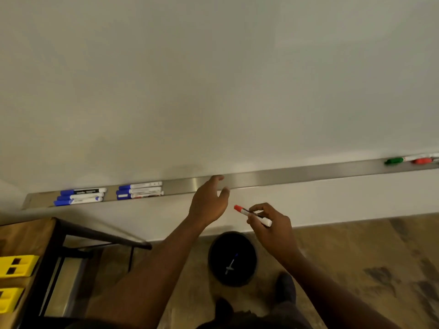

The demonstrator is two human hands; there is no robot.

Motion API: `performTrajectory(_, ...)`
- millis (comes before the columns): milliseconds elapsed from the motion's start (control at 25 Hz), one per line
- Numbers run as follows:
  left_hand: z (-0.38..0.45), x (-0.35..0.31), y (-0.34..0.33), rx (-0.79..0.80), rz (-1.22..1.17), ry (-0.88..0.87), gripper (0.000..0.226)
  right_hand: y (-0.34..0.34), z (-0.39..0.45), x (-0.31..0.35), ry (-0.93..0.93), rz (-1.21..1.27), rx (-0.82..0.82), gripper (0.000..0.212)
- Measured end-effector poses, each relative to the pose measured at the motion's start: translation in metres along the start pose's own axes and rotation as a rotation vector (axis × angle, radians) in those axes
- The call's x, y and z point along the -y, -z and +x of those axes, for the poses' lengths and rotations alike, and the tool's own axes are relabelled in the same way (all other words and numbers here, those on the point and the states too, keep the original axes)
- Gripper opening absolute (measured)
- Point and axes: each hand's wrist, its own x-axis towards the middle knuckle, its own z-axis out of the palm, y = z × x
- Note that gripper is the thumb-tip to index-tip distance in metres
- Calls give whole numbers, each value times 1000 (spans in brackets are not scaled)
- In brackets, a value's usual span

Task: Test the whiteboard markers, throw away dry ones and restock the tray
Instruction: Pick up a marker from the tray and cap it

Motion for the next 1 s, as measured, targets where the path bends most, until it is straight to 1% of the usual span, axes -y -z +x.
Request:
performTrajectory(80, 7, 17, -14, 90, 260, -144, 51, -8, -9, -39, -144, -136, 111, 2)
performTrajectory(200, 15, 36, -34, 228, 498, -237, 64, -20, -32, -97, -323, -217, 252, 19)
performTrajectory(360, 22, 45, -55, 297, 570, -234, 74, -24, -57, -155, -636, -218, 388, 18)
performTrajectory(440, 22, 47, -61, 280, 601, -239, 76, -24, -62, -167, -721, -218, 446, 21)
performTrajectory(520, 24, 46, -64, 273, 602, -236, 78, -25, -58, -169, -725, -225, 485, 24)
performTrajectory(600, 25, 47, -65, 266, 587, -224, 79, -26, -49, -160, -682, -199, 483, 22)
performTrajectory(720, 25, 46, -65, 260, 579, -211, 78, -21, -36, -151, -614, -189, 474, 35)
performTrajectory(800, 26, 43, -65, 253, 571, -198, 77, -13, -29, -152, -636, -203, 412, 42)
performTrajectory(880, 27, 40, -65, 239, 581, -193, 76, -7, -28, -162, -664, -186, 318, 38)
performTrajectory(1000, 29, 34, -68, 240, 609, -229, 75, 0, -29, -175, -657, -189, 295, 21)
